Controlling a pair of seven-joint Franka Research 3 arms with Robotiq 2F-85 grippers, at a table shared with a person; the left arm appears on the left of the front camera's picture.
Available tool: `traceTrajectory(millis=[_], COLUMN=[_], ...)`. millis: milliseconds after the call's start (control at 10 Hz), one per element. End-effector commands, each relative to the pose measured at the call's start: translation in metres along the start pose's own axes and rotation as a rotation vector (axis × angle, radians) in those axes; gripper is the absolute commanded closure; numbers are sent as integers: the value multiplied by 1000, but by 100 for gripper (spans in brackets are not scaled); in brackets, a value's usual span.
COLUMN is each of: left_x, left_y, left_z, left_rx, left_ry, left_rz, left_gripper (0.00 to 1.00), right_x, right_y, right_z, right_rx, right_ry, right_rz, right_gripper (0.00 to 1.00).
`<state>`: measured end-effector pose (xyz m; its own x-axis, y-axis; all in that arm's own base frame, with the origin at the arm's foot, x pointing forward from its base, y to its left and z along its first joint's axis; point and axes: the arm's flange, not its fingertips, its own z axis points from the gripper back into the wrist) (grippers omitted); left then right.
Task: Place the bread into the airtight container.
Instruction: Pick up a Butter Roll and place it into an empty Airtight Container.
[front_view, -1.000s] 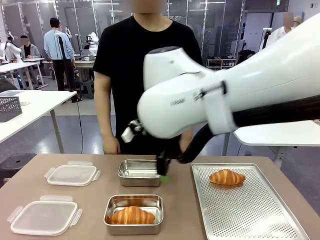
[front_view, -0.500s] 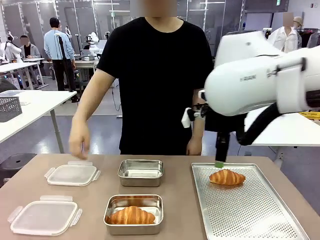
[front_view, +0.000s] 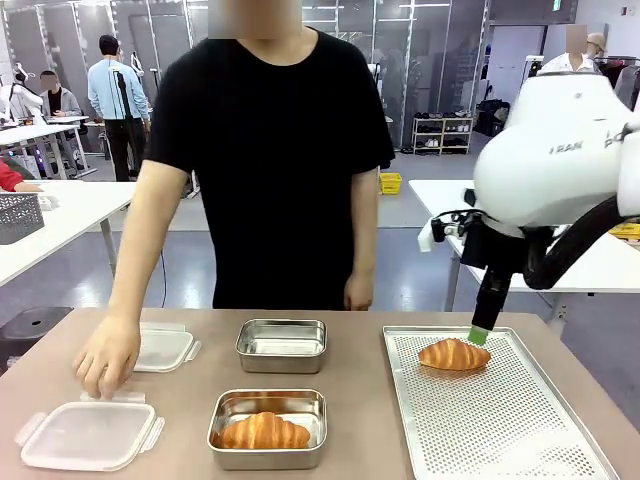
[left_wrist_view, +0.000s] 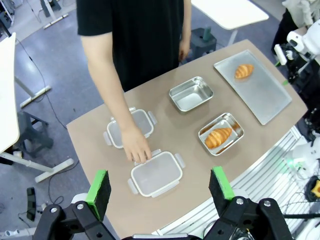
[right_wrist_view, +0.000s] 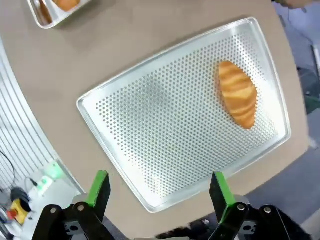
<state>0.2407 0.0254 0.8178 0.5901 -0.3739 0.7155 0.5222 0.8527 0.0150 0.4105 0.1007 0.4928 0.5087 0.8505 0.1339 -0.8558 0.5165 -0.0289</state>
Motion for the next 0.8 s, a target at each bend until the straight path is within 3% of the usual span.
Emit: traceTrajectory(millis=[0,100,300,700], left_x=[1,1,1,1], left_y=[-1,-1,-1,-1], left_z=[0,0,0,0], left_rx=[-4,-4,-4,-4], left_ry=[-2,-2,-2,-2], left_rz=[-4,-4,-4,-4], left_gripper=[0,0,0,0], right_x=[-23,-39,-40,15], right_y=[-17,-30,-43,-66], right_z=[-19,-26,-23,-31], right_rx=[88,112,115,87], right_ry=[-124,-171,-312,-412], right_rz=[-38,-82,-39,-37], right_gripper=[0,0,0,0])
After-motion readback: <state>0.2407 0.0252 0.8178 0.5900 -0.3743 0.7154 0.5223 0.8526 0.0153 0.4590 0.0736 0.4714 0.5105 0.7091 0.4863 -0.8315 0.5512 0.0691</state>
